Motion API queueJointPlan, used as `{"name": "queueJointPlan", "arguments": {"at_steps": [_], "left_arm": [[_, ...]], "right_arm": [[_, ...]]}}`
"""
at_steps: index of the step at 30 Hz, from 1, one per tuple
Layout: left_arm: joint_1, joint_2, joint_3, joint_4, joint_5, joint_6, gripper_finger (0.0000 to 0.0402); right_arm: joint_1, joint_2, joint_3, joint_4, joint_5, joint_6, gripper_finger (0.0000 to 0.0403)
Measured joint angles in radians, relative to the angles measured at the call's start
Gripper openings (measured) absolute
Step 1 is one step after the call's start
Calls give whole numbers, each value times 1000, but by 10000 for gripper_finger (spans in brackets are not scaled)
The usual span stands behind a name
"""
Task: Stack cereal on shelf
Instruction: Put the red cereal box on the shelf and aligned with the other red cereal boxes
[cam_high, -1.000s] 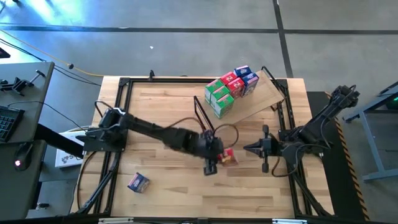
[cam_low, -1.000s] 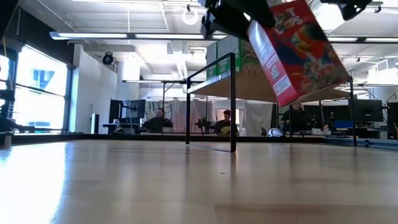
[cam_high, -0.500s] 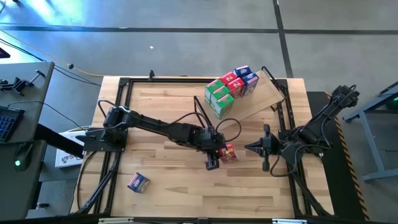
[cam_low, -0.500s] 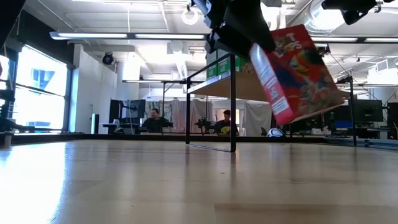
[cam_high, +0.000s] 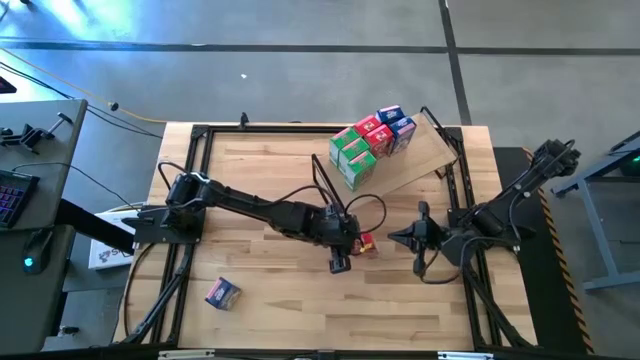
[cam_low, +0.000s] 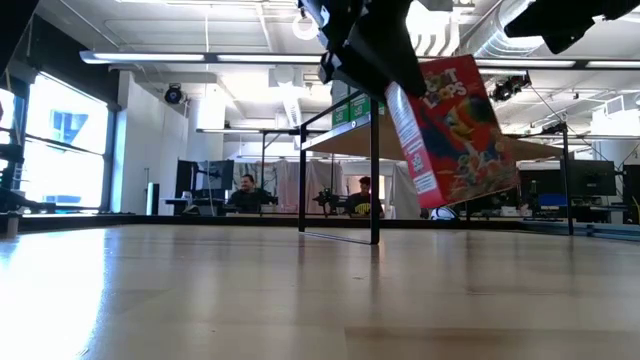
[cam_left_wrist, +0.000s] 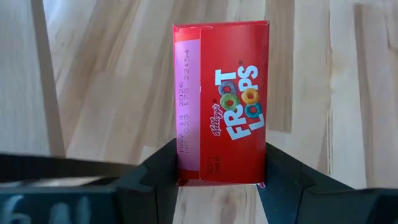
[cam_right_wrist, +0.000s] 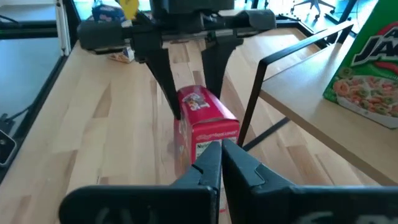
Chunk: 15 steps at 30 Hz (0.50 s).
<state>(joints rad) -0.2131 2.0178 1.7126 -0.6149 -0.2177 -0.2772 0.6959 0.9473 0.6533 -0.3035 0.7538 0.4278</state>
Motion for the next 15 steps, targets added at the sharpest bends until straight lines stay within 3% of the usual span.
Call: {"name": "queueJointPlan", "arguments": {"at_steps": [7,15], "left_arm": [[-36,0,0,-70,-4,-34,181],[-63,0,0,-119,-80,-62,205]], "right_arm": [[-24,16,0,24,-31,1,1],[-24,15,0,31,-54,-1,1]]}}
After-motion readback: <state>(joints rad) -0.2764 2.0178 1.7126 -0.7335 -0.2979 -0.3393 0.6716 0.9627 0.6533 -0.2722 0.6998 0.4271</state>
